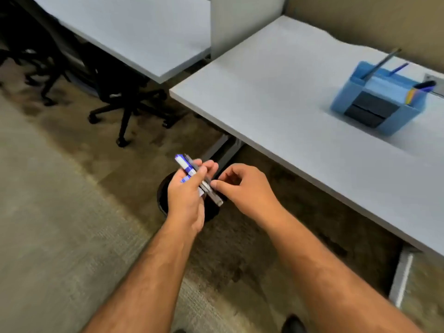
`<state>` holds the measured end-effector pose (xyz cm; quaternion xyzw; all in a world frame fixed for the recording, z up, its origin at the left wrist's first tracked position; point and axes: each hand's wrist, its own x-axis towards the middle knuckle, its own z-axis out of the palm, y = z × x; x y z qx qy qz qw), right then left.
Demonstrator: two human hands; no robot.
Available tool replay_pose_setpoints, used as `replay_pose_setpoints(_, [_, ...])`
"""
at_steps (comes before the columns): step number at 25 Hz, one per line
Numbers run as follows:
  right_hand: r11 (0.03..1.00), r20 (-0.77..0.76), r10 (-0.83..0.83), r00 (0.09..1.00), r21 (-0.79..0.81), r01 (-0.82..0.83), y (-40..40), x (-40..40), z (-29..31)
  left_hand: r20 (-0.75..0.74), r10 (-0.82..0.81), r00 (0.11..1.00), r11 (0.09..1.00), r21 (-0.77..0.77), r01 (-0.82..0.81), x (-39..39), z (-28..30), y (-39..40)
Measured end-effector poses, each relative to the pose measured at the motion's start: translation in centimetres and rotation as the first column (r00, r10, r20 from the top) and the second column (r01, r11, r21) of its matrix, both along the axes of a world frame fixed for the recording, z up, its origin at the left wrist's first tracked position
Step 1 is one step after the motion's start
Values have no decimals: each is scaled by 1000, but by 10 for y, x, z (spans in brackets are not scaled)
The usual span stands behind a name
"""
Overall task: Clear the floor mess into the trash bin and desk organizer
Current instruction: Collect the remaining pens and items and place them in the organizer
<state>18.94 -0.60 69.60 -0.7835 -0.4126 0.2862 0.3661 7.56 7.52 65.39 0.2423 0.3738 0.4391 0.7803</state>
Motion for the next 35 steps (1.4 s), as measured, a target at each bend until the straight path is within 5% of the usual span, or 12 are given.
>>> replay_pose_setpoints(4, [999, 7, 24, 1000, 30, -24, -33, 6, 84, 99, -132, 986, 988, 88, 123, 13, 92, -15])
replay_pose_setpoints(10, [963, -214, -172, 962, 169, 210, -84, -5, 166, 89, -400, 912, 903, 206, 376, 26, 186, -38])
replay_pose_setpoints(23, [827, -577, -302, 759, 237, 510, -180, 96, 221, -107, -682, 723, 659, 339, 671, 154, 268, -119])
replay_pose_setpoints(30, [802, -588, -357, 726, 205, 561, -209, 199, 212, -210, -490, 846, 806, 260, 532, 262, 268, -151])
replay_pose_setpoints(35, [785, -593, -392, 704, 184, 592, -216, 252, 199, -299, -438, 848, 858, 143, 494, 315, 250, -150])
